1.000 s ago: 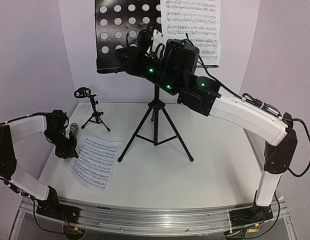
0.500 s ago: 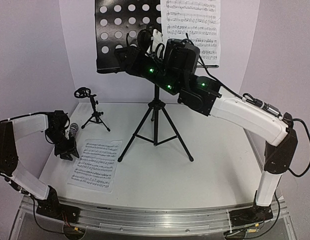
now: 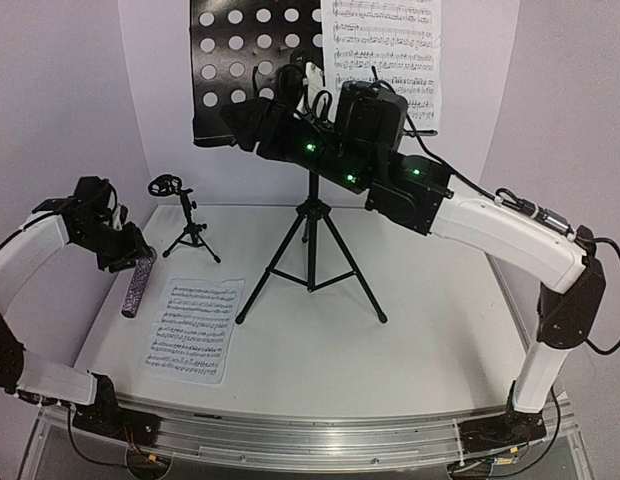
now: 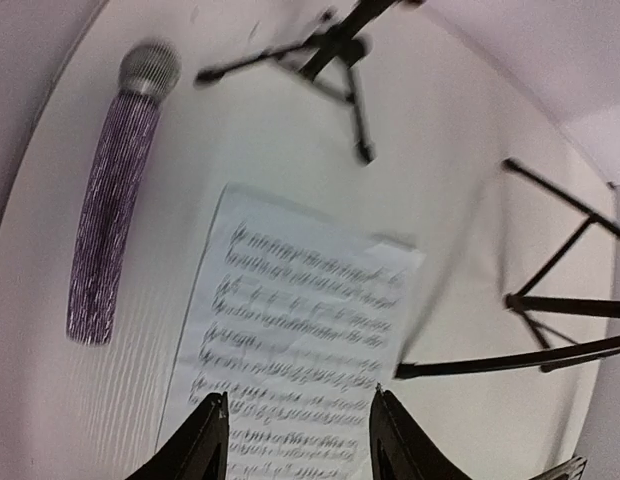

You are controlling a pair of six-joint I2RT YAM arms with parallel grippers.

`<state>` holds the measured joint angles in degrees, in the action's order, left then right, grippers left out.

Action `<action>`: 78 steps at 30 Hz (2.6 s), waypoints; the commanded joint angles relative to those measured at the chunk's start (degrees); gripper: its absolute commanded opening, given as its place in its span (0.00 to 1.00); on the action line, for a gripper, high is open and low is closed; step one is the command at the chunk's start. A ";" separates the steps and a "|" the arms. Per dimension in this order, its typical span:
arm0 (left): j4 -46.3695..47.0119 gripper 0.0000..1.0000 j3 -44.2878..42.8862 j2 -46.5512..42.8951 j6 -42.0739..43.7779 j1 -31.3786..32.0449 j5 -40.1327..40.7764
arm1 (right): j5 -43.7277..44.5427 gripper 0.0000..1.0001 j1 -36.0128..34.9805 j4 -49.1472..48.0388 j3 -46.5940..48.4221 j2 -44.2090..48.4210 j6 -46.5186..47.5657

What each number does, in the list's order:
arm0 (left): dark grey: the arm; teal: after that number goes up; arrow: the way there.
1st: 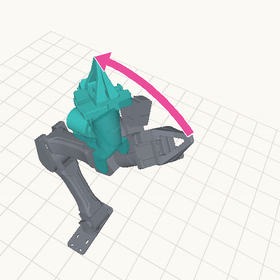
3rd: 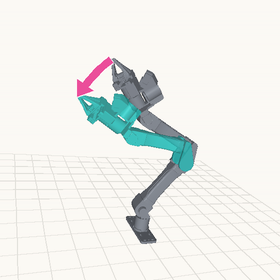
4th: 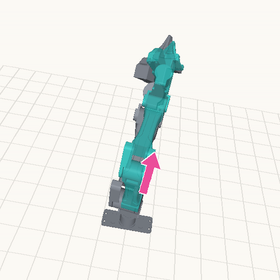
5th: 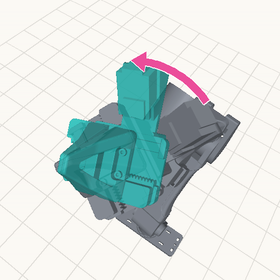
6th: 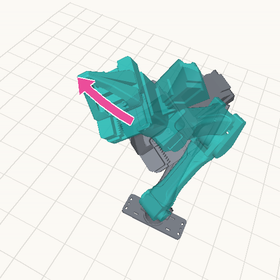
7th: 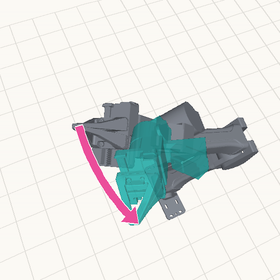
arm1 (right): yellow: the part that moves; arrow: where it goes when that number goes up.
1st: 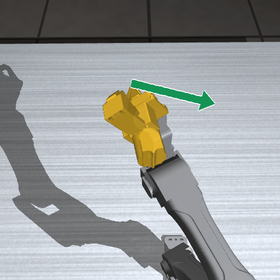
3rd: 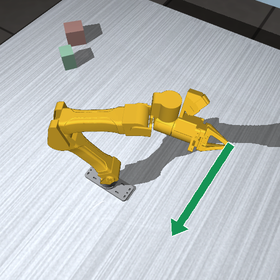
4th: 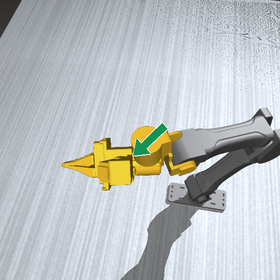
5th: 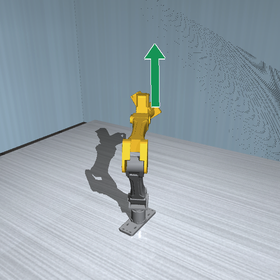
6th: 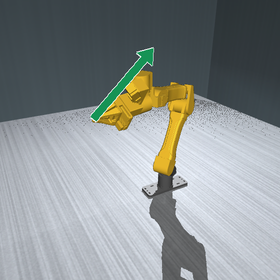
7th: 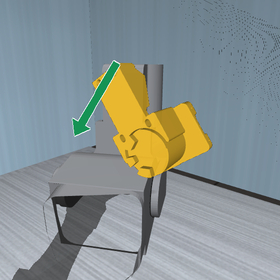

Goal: Pack up the instrument practice props

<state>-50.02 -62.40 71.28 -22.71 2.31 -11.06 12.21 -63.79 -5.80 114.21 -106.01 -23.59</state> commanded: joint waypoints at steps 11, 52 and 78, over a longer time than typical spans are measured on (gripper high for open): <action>33.01 0.59 -10.03 -8.69 15.46 2.83 -30.12 | -7.71 0.74 -0.37 28.15 -11.18 17.57 19.68; 53.31 0.57 -38.16 18.58 14.70 61.74 -8.63 | -41.78 0.79 53.31 61.75 28.03 10.48 11.65; 37.67 0.63 -75.54 44.03 10.33 65.04 35.32 | -56.73 0.68 57.29 42.13 25.84 3.77 1.64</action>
<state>-18.01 -136.86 114.49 -16.00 67.24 19.92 -40.67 -6.42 39.72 139.72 -101.00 -19.95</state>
